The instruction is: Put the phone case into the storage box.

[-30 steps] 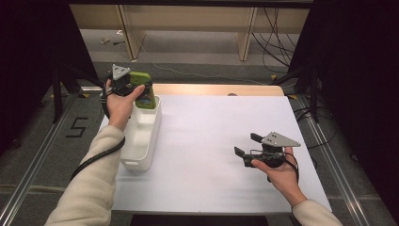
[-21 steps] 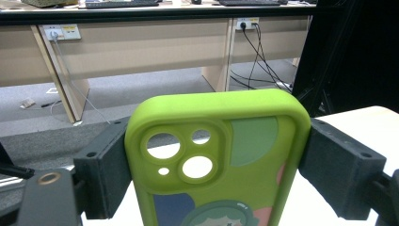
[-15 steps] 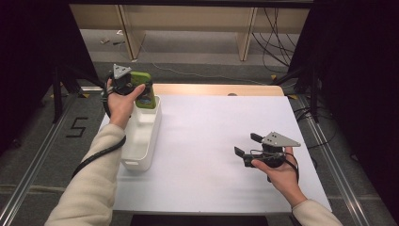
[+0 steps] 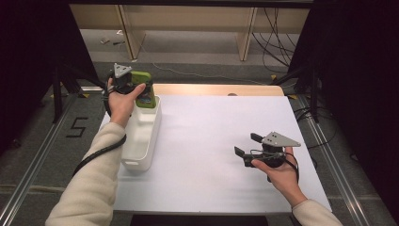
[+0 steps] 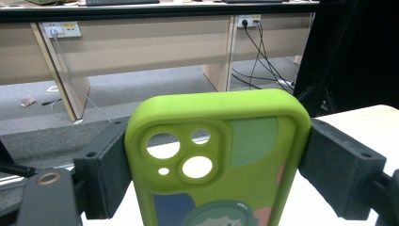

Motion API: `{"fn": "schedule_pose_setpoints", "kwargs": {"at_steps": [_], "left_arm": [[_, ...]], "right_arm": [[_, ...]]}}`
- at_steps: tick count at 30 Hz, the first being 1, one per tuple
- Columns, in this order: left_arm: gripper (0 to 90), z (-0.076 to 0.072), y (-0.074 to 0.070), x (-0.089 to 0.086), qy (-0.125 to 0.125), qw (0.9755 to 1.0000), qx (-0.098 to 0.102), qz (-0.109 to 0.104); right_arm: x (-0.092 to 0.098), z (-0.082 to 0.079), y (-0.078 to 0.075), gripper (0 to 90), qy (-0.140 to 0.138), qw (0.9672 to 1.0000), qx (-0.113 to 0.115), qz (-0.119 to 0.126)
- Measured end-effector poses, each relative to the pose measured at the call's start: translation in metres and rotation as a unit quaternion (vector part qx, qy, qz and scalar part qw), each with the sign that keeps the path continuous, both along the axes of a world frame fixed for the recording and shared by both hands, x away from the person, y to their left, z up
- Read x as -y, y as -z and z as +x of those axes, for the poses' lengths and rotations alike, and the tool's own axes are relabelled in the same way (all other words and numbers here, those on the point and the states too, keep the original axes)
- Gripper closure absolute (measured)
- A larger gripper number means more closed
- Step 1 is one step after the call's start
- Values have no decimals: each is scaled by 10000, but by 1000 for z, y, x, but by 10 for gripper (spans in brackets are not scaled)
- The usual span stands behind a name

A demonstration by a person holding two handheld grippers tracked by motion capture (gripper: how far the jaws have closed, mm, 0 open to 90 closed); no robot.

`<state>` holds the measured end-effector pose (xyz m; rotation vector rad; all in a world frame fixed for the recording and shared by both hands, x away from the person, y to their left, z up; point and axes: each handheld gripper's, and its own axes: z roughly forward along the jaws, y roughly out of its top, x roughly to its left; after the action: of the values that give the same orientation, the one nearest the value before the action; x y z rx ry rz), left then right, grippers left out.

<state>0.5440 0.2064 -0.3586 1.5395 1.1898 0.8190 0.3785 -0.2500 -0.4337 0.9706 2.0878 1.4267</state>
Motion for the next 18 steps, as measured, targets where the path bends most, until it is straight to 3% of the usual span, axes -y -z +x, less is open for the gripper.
{"fn": "schedule_pose_setpoints", "kwargs": {"at_steps": [18], "left_arm": [[162, 8, 2, -1, -36, 10000, -87, 18]], "right_arm": [[0, 0, 0, 160, 4, 10000, -8, 3]]}}
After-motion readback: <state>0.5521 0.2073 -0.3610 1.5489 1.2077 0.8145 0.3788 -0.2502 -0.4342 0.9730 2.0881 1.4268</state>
